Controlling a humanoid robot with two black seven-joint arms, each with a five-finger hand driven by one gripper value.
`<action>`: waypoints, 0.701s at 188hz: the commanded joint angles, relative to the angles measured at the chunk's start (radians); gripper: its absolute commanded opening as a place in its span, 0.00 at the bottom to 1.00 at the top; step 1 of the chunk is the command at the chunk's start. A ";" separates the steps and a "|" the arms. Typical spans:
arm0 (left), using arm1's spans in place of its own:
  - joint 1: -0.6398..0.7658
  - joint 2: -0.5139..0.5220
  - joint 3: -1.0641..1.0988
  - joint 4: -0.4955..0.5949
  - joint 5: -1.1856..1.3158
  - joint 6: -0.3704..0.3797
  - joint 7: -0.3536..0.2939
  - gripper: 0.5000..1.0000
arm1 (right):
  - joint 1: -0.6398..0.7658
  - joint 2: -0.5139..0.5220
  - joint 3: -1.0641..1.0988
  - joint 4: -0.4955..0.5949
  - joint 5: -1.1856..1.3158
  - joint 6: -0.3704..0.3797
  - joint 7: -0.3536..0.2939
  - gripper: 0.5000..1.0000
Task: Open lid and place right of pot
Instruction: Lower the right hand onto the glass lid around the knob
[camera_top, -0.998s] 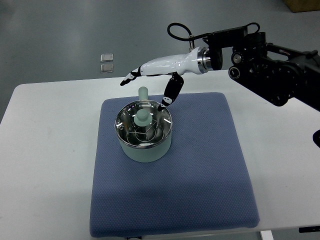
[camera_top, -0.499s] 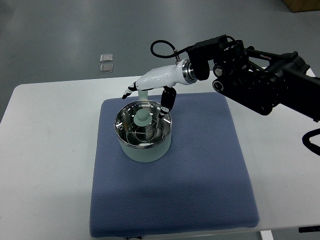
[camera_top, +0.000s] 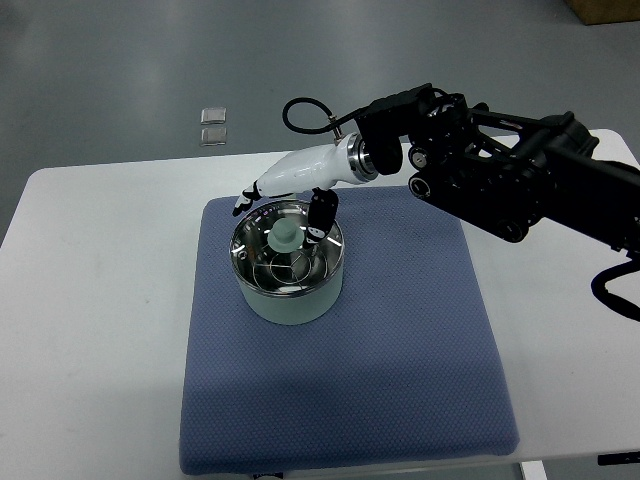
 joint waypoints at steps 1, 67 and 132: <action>0.000 0.000 0.000 0.000 0.000 0.000 0.000 1.00 | 0.002 0.004 -0.002 0.000 -0.008 -0.002 0.000 0.73; 0.000 0.000 0.000 0.000 0.000 0.000 0.000 1.00 | 0.001 -0.007 -0.011 -0.002 -0.030 -0.008 0.000 0.56; 0.000 0.000 0.000 0.000 0.000 0.000 0.000 1.00 | 0.001 -0.008 -0.011 -0.002 -0.030 -0.006 0.000 0.38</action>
